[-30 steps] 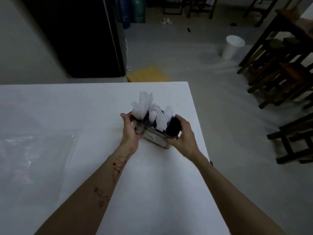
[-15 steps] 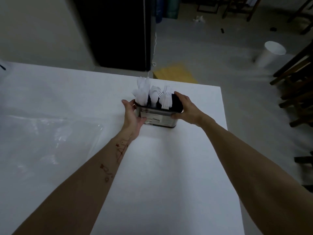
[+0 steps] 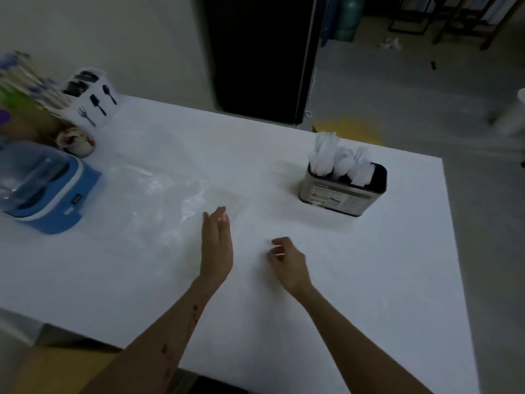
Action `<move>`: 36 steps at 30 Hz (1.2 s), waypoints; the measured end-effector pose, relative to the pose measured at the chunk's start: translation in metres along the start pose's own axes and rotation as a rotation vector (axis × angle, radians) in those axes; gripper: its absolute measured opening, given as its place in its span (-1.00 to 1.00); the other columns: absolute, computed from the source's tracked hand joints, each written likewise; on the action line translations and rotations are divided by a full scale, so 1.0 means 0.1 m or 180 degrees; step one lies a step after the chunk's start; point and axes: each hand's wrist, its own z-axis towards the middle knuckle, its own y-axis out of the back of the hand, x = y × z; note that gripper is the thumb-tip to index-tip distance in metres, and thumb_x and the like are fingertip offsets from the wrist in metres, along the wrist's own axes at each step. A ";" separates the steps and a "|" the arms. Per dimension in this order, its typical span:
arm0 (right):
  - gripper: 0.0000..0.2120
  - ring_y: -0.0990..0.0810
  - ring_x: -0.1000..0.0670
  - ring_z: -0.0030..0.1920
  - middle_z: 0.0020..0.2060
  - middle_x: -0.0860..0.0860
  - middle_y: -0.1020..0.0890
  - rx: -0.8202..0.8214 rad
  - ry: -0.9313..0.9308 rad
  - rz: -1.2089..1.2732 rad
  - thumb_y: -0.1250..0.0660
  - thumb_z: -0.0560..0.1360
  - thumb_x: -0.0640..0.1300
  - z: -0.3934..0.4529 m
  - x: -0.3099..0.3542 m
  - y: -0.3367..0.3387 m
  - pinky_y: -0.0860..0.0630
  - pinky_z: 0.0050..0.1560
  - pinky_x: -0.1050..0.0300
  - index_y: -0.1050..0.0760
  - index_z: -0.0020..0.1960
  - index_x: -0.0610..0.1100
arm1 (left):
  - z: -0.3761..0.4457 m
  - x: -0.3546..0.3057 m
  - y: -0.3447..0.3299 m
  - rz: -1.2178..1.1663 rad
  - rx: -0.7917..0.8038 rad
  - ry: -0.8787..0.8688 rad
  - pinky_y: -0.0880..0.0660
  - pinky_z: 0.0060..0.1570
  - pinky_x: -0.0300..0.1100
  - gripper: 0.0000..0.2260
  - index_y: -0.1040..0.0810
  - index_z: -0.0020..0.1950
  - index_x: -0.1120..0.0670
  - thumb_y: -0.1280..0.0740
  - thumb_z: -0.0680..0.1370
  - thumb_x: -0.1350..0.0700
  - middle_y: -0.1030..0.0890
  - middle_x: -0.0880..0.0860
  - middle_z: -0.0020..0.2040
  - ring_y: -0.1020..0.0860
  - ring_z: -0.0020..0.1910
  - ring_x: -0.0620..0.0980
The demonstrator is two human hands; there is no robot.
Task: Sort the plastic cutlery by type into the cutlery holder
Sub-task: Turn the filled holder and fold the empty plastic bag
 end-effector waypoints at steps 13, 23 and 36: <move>-0.76 -0.55 -0.16 -0.15 -0.22 -0.16 -0.53 -0.0396 -0.0653 -0.0066 -0.28 0.52 -0.06 -0.02 0.57 -1.32 -0.43 -0.19 0.05 -0.38 -0.24 -0.17 | 0.32 0.99 1.42 0.2805 0.0794 -0.1378 -0.37 0.31 0.10 -0.56 -0.51 0.30 0.18 0.01 0.62 -0.01 -0.53 0.20 0.27 -0.43 0.30 0.22; -0.72 -0.60 -0.01 -0.12 -0.16 0.05 -0.60 -0.1040 -0.0067 -0.0374 -0.24 0.50 0.03 -0.40 0.22 -0.20 -0.61 0.00 -0.06 -0.56 -0.11 -0.19 | 0.45 1.30 0.90 0.3594 0.1931 -0.0782 0.41 0.29 0.36 -0.36 0.31 0.47 -0.27 0.31 0.42 -0.42 0.42 -0.06 0.50 0.43 0.44 0.29; -0.71 -0.11 -0.17 0.53 0.51 -0.04 -0.26 0.0383 0.0955 -0.1452 -0.17 0.57 -0.27 0.05 0.69 -2.07 -0.12 0.49 -0.28 -0.49 0.23 -0.07 | 0.76 1.14 1.67 0.0968 0.0286 0.0562 -0.48 0.16 0.03 -0.53 -0.41 0.30 0.18 -0.32 0.52 -0.11 -0.48 0.14 0.18 -0.50 0.12 0.13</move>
